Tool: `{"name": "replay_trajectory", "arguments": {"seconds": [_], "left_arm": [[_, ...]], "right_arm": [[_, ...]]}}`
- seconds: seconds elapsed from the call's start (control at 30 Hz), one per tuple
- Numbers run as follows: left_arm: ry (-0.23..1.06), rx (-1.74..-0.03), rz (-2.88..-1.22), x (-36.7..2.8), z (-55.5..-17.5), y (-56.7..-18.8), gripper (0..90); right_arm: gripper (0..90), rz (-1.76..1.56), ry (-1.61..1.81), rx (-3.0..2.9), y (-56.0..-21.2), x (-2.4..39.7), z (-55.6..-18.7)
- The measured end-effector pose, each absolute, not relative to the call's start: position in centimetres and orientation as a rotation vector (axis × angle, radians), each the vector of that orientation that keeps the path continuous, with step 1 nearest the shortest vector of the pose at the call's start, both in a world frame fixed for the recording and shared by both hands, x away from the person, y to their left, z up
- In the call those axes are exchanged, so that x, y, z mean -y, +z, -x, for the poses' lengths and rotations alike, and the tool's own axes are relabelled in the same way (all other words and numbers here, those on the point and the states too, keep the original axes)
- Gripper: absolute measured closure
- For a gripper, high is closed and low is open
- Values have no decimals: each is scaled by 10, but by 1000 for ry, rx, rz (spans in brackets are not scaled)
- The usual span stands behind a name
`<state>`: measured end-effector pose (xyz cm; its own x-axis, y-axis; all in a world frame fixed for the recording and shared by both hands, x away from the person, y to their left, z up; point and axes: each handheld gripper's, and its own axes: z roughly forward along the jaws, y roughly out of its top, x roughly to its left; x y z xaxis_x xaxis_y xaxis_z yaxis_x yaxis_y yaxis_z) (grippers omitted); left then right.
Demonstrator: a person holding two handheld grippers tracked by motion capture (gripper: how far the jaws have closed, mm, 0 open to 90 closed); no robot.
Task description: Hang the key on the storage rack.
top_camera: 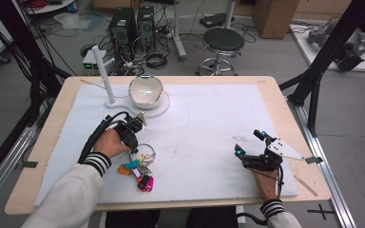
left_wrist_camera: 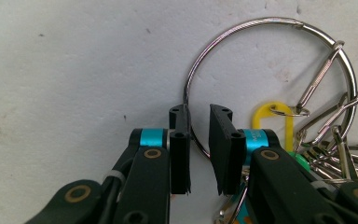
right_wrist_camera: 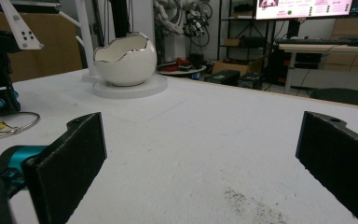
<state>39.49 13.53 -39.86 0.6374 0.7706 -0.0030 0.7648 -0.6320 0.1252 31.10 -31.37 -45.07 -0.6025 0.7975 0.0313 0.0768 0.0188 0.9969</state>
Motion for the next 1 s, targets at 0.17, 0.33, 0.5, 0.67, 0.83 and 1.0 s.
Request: {"name": "replay_trajectory", "arguments": {"seconds": [0.17, 0.33, 0.5, 0.67, 0.83, 1.0], "left_arm": [[86, -1291, -2743, -135, -395, -399, 778], [102, -1306, -2730, -135, -395, -398, 753], [109, -1315, -2721, -136, -395, -397, 751], [104, -1321, -2724, -135, -396, -398, 758], [106, -1327, -2730, -134, -396, -400, 771], [105, -1329, -2737, -134, -397, -401, 785]], "right_arm": [[12, -895, 1638, -1733, -451, 314, -311], [12, -896, 1637, -1732, -451, 314, -311], [12, -895, 1638, -1733, -451, 314, -311], [11, -896, 1636, -1732, -451, 314, -311], [11, -895, 1637, -1733, -451, 314, -311], [11, -895, 1638, -1734, -451, 314, -311]]}}
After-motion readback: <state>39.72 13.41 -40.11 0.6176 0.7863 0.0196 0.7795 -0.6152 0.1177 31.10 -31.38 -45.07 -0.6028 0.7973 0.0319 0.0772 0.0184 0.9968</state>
